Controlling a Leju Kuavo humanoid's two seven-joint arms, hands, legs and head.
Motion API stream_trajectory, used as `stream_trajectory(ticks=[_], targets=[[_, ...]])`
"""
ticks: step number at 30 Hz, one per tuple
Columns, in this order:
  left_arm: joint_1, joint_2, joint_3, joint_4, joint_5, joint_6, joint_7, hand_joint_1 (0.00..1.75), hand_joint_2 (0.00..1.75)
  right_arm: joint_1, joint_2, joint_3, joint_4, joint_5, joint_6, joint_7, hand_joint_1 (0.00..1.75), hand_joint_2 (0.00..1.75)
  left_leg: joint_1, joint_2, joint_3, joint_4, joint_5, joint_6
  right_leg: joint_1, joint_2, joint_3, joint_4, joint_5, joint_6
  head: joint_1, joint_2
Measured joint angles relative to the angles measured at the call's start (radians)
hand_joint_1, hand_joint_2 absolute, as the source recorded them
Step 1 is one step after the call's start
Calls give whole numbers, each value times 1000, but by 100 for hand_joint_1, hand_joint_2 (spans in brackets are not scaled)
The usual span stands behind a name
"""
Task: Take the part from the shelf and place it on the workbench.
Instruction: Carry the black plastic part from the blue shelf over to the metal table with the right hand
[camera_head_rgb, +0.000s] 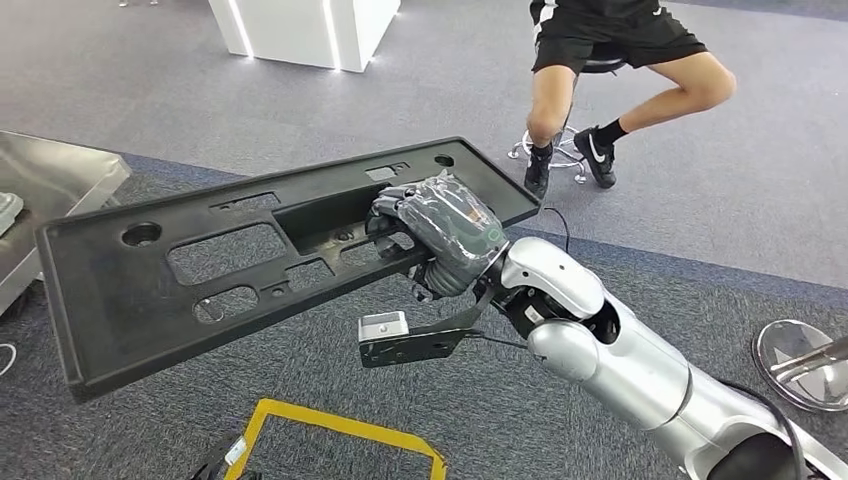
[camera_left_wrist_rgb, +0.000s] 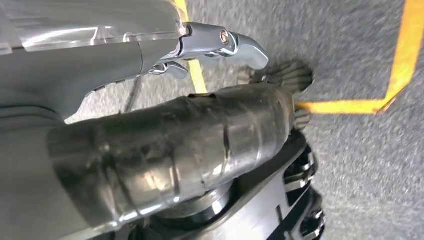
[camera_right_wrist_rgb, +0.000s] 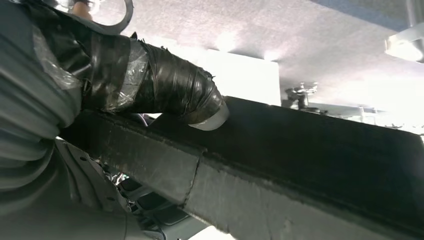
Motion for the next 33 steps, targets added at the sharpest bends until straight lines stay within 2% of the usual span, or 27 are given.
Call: stream_trajectory(ticks=[1,3,4,5,6,7,8,9,11,12,14,15,16,17,18,20,21,22,23,25,26,27,28,29,30,31,33], targets=[[1,0,0,2,1,-4,-2,0,0,-2,4,1,1,0,0,-1,175,175,-2,29,-13,26,-17,-5,-2,-15,5,-9,5,-5,-2,0],[-3,-1,0,3,2,-10,-6,0,0,-7,9,3,3,1,0,-3,175,175,-1,96,-60,129,-75,-16,0,-44,10,-17,8,-13,-7,0],[-6,-1,0,3,3,-14,-8,0,0,-8,9,4,4,1,0,-3,175,175,3,110,-90,191,-103,-22,2,-61,10,-17,7,-15,-7,0],[-6,-1,0,3,6,-18,-10,0,0,-8,9,5,6,1,0,-4,175,175,7,117,-111,237,-118,-28,3,-76,10,-17,6,-14,-7,0],[-5,0,0,3,9,-25,-12,0,0,-9,9,6,8,1,0,-4,175,175,11,121,-117,253,-117,-33,3,-92,10,-16,4,-13,-7,0],[-3,0,1,4,14,-32,-14,0,0,-10,9,7,8,0,0,-4,175,175,14,126,-102,229,-98,-36,2,-106,10,-15,2,-10,-7,0],[0,1,2,4,18,-41,-15,0,0,-14,9,6,9,0,0,-4,175,175,17,138,-67,170,-68,-39,2,-119,11,-12,-2,-7,-7,0],[1,2,3,5,20,-50,-16,0,0,-21,9,5,9,-1,1,-3,175,175,15,163,-28,101,-45,-39,3,-130,11,-7,-7,-1,-7,0],[2,4,4,6,21,-68,-17,0,0,-40,7,0,9,-2,5,-1,175,175,8,196,22,10,-20,-28,8,-150,11,2,-17,10,-5,0],[4,5,4,8,22,-77,-17,0,0,-49,5,-4,9,-2,7,0,175,175,2,199,26,-1,-23,-21,11,-159,11,5,-21,15,-4,0],[12,10,5,12,24,-92,-19,0,0,-61,1,-8,8,-3,11,2,175,175,-1,175,24,-3,-21,-5,10,-174,13,6,-26,24,-3,0],[16,13,5,15,23,-97,-20,0,0,-66,-2,-10,8,-3,13,4,175,175,0,164,25,-6,-20,1,6,-163,12,13,-34,30,-3,0],[19,18,6,17,22,-102,-22,0,0,-73,-6,-13,7,-3,16,5,175,175,1,154,27,-9,-18,8,2,-140,3,35,-51,34,-3,0],[19,21,6,19,21,-105,-25,0,0,-80,-11,-16,6,-3,19,6,175,175,3,145,29,-11,-17,15,-1,-110,-14,75,-75,37,-3,0],[18,25,6,21,19,-108,-27,0,0,-85,-18,-19,6,-3,22,6,175,175,2,133,28,-11,-17,19,-3,-79,-45,139,-106,37,-3,0],[14,33,7,25,14,-113,-31,0,0,-90,-30,-22,6,-2,27,6,175,175,1,106,28,-11,-17,24,-3,-51,-114,271,-154,35,-2,0],[15,36,7,27,11,-114,-33,0,0,-89,-34,-22,7,-2,28,6,175,175,1,91,29,-11,-17,25,-2,-47,-135,305,-156,34,-2,0],[16,39,7,30,10,-115,-34,0,0,-89,-37,-22,7,-1,29,6,175,175,0,76,30,-10,-17,25,-2,-45,-136,295,-134,32,-2,0],[17,41,7,33,9,-116,-35,0,0,-91,-39,-22,8,-1,29,6,175,175,0,61,32,-8,-18,24,-3,-39,-118,246,-95,29,-2,0],[17,43,7,37,8,-116,-35,0,0,-97,-42,-22,8,-1,29,6,175,175,0,34,29,-3,-18,21,-7,9,-61,107,-24,23,-2,0],[16,44,7,38,8,-117,-36,0,0,-98,-44,-22,8,-1,29,5,175,175,1,21,24,-1,-17,16,-9,34,-41,59,-6,22,-3,0],[16,46,7,39,7,-117,-37,0,0,-99,-45,-22,9,-1,29,5,175,175,3,9,18,0,-15,11,-9,51,-31,34,-2,22,-3,0],[16,48,7,41,5,-116,-38,0,0,-100,-47,-22,9,-1,29,5,175,175,5,-5,13,0,-11,4,-8,51,-28,29,-5,22,-3,0],[18,49,7,44,4,-115,-38,0,0,-100,-47,-22,9,-1,29,5,175,175,8,-19,9,-4,-6,-3,-8,37,-25,25,-4,19,-3,0],[21,50,7,47,2,-114,-39,0,0,-101,-47,-22,8,0,29,6,175,175,9,-14,6,-3,-7,-8,-7,23,-22,18,-1,14,-3,0],[23,51,7,50,1,-111,-39,0,0,-103,-47,-22,8,0,29,6,175,175,7,9,0,9,-15,-12,-9,8,-17,12,3,9,-3,0],[21,53,7,53,-1,-104,-40,0,0,-106,-46,-22,7,1,29,4,175,175,2,81,-35,86,-60,-18,-8,-22,-10,1,7,0,-5,0]])
